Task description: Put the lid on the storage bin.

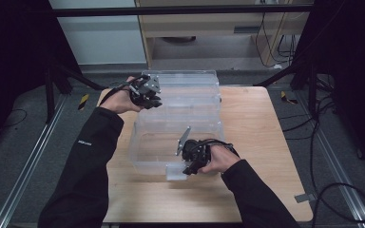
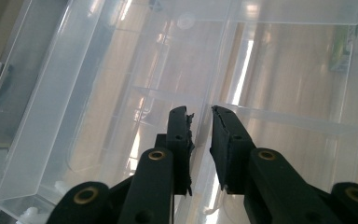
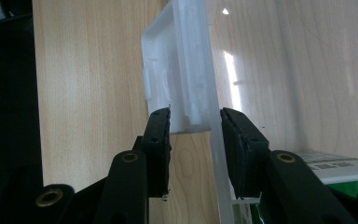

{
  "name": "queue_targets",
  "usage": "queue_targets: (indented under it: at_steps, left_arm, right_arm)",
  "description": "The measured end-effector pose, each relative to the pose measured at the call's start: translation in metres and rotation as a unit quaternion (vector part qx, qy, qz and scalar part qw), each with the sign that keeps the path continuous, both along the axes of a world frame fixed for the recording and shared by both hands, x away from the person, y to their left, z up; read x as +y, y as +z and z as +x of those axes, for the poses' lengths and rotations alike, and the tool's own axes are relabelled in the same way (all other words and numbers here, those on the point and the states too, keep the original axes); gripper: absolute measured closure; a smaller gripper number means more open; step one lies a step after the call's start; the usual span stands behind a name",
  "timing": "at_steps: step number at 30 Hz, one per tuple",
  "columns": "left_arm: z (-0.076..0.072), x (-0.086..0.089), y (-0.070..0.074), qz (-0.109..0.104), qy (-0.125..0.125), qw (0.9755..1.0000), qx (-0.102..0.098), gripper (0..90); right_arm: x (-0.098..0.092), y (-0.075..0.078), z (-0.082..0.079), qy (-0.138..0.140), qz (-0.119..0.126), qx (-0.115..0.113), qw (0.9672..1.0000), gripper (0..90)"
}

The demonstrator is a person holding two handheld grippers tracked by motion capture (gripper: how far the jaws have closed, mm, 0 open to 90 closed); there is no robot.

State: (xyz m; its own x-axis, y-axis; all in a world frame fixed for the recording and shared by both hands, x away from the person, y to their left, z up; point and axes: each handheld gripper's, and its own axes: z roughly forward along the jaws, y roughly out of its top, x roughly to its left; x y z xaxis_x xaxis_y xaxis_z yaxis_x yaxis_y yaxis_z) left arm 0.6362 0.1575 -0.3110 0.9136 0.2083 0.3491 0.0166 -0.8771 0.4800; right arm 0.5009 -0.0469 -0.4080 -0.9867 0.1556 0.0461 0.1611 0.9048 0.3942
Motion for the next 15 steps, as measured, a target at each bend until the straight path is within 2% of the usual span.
queue_targets:
  at_steps: [5,13,15]
  left_arm:
    - [-0.0025,-0.0031,0.0051,0.016,-0.006,0.9998,0.007,79.3]
    - [-0.0064,-0.0027,0.0082,0.007,-0.010,0.9999,0.011,82.0]
    - [-0.0089,-0.0031,0.0100,0.013,-0.014,0.9998,0.011,82.5]
  right_arm:
    - [0.0006,0.0001,-0.0002,-0.003,-0.002,0.000,1.0000,64.2]
    - [0.0014,-0.0002,-0.0010,-0.007,-0.004,-0.003,1.0000,64.6]
    - [0.0018,0.0000,-0.0014,-0.006,-0.006,-0.004,1.0000,64.7]
